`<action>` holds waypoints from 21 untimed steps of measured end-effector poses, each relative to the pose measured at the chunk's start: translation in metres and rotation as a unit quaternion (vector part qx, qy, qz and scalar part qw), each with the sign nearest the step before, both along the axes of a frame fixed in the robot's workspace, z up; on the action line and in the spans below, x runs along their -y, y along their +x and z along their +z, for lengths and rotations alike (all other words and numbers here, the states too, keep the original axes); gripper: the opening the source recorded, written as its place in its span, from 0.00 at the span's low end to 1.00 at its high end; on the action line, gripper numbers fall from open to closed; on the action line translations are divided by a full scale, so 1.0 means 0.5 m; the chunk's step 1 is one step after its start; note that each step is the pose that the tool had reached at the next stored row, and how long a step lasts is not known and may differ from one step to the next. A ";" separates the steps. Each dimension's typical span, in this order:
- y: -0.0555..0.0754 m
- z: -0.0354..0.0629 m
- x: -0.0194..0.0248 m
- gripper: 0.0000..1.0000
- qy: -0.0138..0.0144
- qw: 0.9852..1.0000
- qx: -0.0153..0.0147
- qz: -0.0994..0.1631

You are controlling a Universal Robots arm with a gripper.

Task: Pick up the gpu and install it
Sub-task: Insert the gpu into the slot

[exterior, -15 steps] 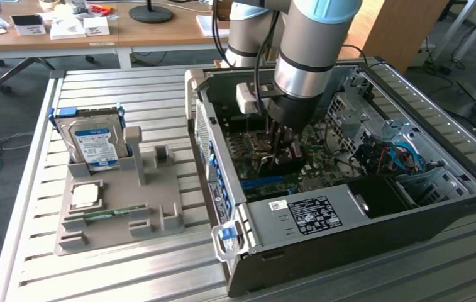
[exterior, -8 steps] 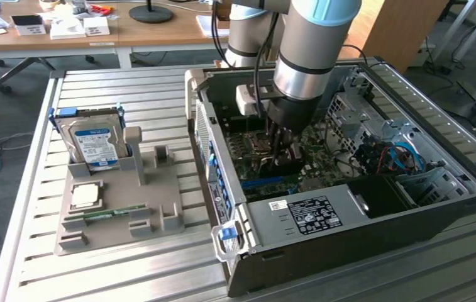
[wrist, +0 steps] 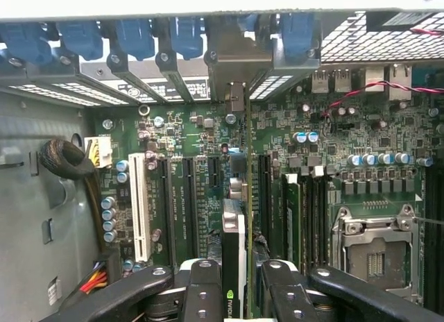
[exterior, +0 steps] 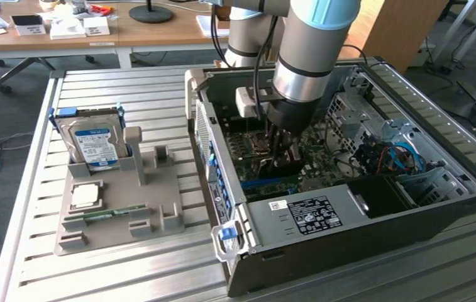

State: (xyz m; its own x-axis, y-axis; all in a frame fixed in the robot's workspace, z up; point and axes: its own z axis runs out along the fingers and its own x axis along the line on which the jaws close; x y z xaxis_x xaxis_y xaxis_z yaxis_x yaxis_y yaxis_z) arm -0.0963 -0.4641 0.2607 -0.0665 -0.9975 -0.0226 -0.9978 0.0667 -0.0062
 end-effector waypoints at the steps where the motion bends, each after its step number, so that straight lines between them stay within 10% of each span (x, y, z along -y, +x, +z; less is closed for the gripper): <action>1: 0.000 -0.002 0.0001 0.27 0.000 1.000 0.000 0.000; 21: 0.000 -0.007 -0.0007 0.27 0.001 1.000 0.000 0.000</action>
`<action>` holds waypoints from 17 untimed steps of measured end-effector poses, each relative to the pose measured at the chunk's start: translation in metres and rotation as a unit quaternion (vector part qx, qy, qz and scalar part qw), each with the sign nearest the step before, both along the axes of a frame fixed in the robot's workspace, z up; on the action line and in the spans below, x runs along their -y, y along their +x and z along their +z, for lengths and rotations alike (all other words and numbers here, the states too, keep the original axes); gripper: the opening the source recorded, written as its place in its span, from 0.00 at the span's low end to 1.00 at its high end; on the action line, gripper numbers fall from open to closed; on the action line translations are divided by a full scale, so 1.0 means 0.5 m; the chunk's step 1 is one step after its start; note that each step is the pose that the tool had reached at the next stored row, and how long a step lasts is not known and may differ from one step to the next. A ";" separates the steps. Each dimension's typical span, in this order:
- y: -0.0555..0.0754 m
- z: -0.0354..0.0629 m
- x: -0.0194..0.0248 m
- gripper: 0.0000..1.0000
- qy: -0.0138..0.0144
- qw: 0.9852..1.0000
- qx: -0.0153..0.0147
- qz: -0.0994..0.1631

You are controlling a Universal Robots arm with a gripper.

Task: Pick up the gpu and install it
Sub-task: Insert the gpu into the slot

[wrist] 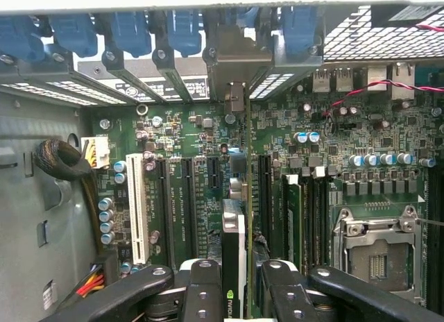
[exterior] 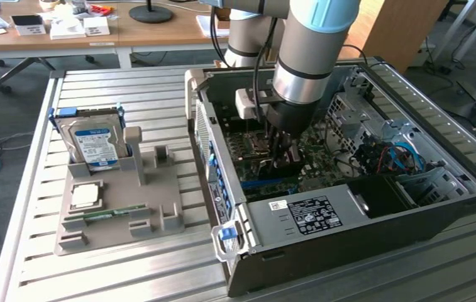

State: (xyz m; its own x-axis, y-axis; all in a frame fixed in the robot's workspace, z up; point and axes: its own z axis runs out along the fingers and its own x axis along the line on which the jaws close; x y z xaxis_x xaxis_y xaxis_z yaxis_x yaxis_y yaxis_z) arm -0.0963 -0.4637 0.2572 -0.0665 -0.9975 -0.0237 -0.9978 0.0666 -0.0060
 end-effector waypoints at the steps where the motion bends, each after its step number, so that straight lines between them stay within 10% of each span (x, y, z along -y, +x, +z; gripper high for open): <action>1: 0.000 0.000 0.0000 0.27 0.000 1.000 0.000 0.000; 17: 0.000 -0.006 0.0000 0.27 0.001 1.000 0.000 0.000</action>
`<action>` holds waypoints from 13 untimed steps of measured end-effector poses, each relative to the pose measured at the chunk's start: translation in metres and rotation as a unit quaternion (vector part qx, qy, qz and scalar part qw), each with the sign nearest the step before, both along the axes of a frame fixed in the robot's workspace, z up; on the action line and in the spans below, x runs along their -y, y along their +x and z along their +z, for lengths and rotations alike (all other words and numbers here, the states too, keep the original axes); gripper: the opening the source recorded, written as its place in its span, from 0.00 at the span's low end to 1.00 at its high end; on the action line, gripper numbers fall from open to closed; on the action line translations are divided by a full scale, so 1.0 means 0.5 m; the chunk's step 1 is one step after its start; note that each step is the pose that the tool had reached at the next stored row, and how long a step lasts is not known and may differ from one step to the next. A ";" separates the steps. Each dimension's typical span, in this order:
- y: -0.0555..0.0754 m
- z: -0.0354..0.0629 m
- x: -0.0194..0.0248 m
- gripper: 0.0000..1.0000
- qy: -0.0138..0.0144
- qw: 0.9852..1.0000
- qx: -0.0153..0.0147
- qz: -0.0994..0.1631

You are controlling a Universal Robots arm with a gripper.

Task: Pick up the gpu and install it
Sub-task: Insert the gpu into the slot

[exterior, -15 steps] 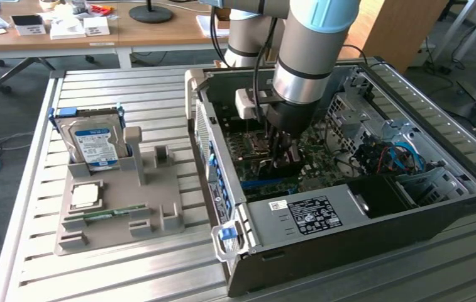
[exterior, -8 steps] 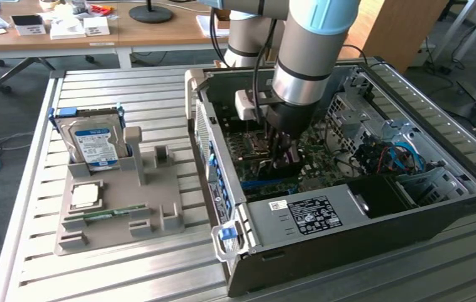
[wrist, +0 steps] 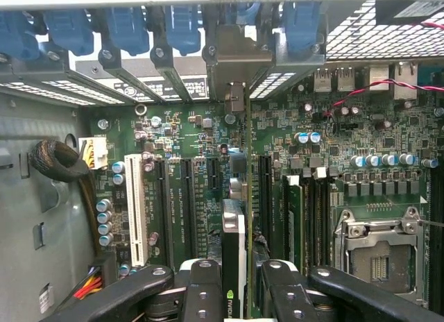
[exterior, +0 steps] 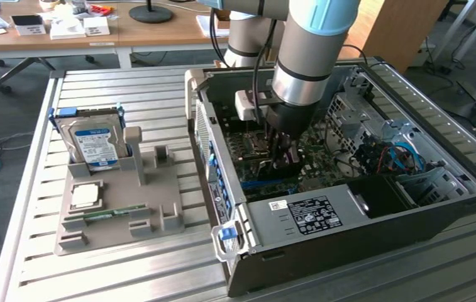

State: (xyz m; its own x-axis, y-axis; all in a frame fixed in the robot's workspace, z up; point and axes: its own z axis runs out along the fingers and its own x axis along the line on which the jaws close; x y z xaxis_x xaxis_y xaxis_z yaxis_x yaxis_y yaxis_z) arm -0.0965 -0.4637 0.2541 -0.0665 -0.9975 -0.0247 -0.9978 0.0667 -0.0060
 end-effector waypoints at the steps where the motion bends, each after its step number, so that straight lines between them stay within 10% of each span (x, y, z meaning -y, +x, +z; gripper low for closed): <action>1: 0.000 -0.001 -0.0001 0.27 0.000 1.000 0.000 0.000; 13: 0.000 -0.002 0.0000 0.27 0.000 1.000 0.000 0.000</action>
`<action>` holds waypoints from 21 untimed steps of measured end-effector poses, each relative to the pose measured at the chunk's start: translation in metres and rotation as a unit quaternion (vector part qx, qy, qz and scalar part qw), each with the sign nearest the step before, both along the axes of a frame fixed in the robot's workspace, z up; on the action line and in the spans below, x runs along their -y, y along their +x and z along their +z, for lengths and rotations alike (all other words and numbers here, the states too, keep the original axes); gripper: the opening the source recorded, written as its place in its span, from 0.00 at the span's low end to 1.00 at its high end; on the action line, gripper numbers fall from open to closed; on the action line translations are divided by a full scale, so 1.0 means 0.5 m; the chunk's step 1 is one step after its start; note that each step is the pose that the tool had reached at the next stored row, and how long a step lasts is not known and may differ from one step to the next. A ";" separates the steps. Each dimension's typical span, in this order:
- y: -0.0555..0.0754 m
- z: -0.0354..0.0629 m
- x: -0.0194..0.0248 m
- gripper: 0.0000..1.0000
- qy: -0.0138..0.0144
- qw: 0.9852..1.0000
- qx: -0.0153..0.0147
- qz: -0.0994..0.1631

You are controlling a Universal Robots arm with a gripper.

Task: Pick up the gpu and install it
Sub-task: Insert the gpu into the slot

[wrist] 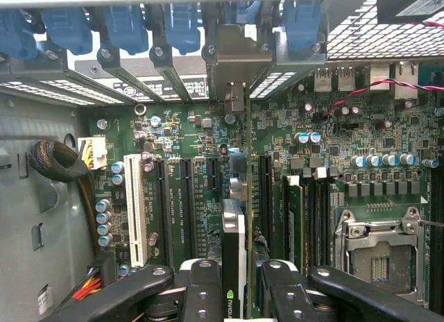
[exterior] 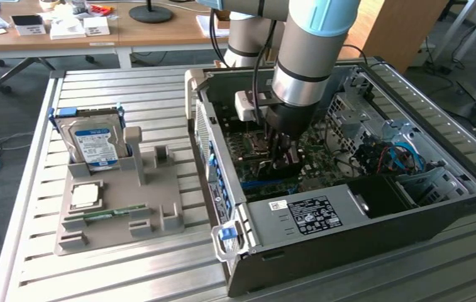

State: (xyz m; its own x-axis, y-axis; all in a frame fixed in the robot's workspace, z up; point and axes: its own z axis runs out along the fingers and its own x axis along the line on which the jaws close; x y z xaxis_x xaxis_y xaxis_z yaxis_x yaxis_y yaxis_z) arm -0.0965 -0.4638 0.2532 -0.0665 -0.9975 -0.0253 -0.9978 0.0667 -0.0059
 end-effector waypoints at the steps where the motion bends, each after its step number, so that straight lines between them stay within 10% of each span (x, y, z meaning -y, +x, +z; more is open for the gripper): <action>1: 0.000 0.000 0.0000 0.27 0.000 1.000 0.000 0.000; 21: 0.000 -0.001 -0.0009 0.27 0.000 1.000 0.000 0.009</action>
